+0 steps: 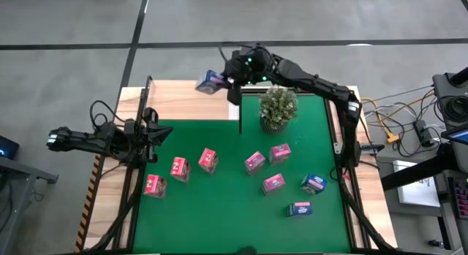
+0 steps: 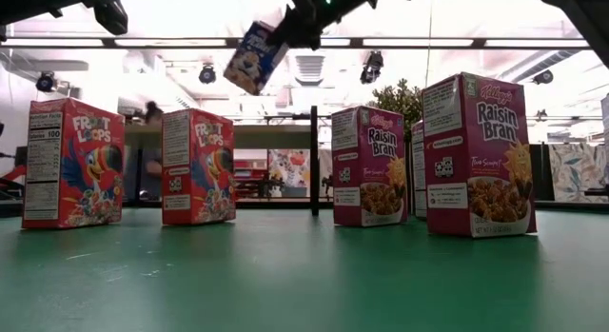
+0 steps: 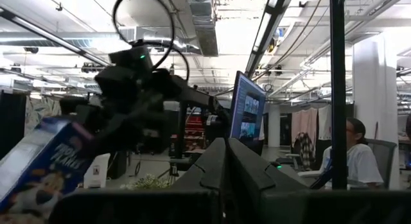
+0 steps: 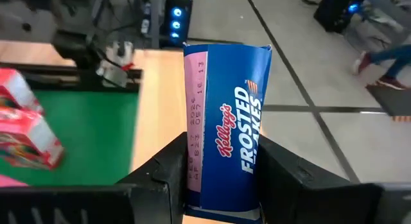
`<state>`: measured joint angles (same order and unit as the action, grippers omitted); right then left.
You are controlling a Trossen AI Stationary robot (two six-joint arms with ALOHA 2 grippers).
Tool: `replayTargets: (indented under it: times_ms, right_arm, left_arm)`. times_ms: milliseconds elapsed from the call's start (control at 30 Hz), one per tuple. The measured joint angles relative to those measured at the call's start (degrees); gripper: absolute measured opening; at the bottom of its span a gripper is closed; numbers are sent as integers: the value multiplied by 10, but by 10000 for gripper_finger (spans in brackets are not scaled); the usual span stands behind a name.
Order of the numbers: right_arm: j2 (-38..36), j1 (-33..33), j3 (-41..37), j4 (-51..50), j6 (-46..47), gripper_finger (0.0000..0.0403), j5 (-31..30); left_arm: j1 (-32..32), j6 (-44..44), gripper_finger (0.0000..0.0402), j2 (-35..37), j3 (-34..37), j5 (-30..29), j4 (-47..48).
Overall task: Stack cereal on shelf
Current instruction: Put the left blue cereal box on the shelf
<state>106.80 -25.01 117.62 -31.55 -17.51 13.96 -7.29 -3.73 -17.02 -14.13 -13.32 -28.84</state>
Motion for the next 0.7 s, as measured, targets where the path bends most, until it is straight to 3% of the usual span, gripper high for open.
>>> replayTargets:
  times_ms: [500, 700]
  right_arm:
    - [36, -21, -26, -36, -15, 137, 1]
    - [50, -22, -25, -35, -18, 167, 0]
  left_arm:
    - [0, -3, 0, 0, 0, 0, -3]
    - [0, -3, 0, 0, 0, 0, -3]
